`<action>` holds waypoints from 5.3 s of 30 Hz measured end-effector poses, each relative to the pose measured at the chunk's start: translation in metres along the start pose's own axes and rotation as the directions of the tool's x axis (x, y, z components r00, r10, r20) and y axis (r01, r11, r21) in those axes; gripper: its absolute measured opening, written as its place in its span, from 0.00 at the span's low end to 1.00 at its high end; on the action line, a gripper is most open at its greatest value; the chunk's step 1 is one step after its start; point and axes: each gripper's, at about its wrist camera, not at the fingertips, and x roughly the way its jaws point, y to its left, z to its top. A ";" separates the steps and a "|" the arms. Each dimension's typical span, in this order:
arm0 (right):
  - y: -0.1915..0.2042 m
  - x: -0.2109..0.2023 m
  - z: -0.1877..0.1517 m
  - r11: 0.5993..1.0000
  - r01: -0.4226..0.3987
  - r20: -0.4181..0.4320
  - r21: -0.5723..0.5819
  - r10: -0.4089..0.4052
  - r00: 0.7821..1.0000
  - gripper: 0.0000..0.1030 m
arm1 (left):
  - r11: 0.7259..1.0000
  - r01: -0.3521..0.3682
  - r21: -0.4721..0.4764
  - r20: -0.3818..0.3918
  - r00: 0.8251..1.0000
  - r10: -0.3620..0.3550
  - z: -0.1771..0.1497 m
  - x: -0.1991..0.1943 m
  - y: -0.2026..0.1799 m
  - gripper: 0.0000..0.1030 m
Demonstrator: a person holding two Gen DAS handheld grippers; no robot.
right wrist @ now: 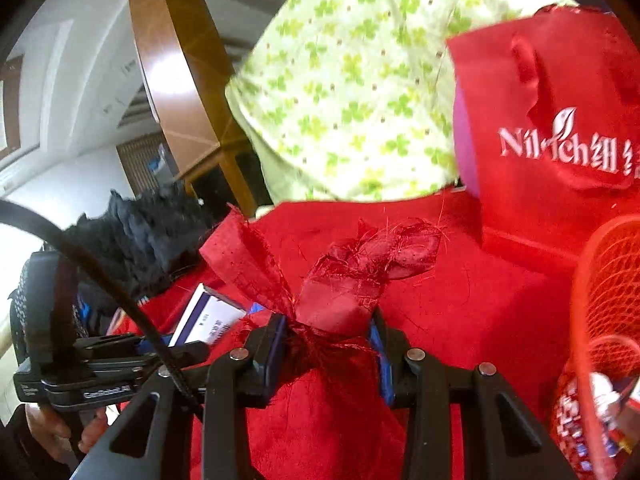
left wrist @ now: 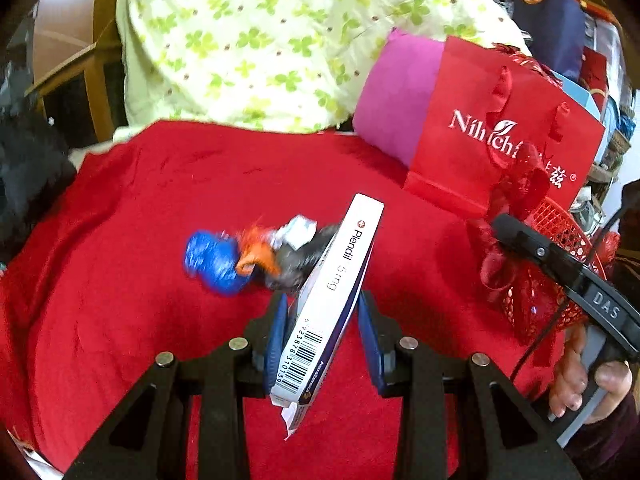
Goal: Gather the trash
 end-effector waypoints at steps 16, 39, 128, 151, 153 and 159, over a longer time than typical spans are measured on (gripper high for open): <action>-0.033 -0.062 0.016 0.999 0.015 0.141 0.050 -0.022 0.990 0.39 | 0.992 -0.050 0.116 0.095 0.995 0.039 0.024 -0.018 -0.073 0.36; -0.065 -0.088 0.017 0.989 0.034 0.198 0.147 -0.063 0.978 0.39 | 0.980 -0.040 0.196 0.121 0.993 0.016 0.032 -0.026 -0.117 0.37; -0.088 -0.106 0.015 0.971 0.072 0.237 0.229 -0.127 0.963 0.39 | 0.975 0.201 -0.093 -0.358 0.907 -0.221 -0.077 0.133 -0.110 0.60; -0.132 -0.161 0.018 0.931 0.075 0.368 0.358 -0.215 0.905 0.39 | 0.958 0.278 0.072 -0.105 0.957 -0.269 0.015 0.027 -0.138 0.44; -0.137 -0.169 0.017 0.924 0.079 0.381 0.373 -0.230 0.896 0.39 | 0.948 0.299 0.105 -0.075 0.953 -0.293 0.024 0.015 -0.146 0.44; -0.158 -0.189 0.011 0.895 0.060 0.407 0.442 -0.259 0.876 0.40 | 0.917 0.355 0.181 -0.013 0.933 -0.359 0.054 -0.006 -0.186 0.44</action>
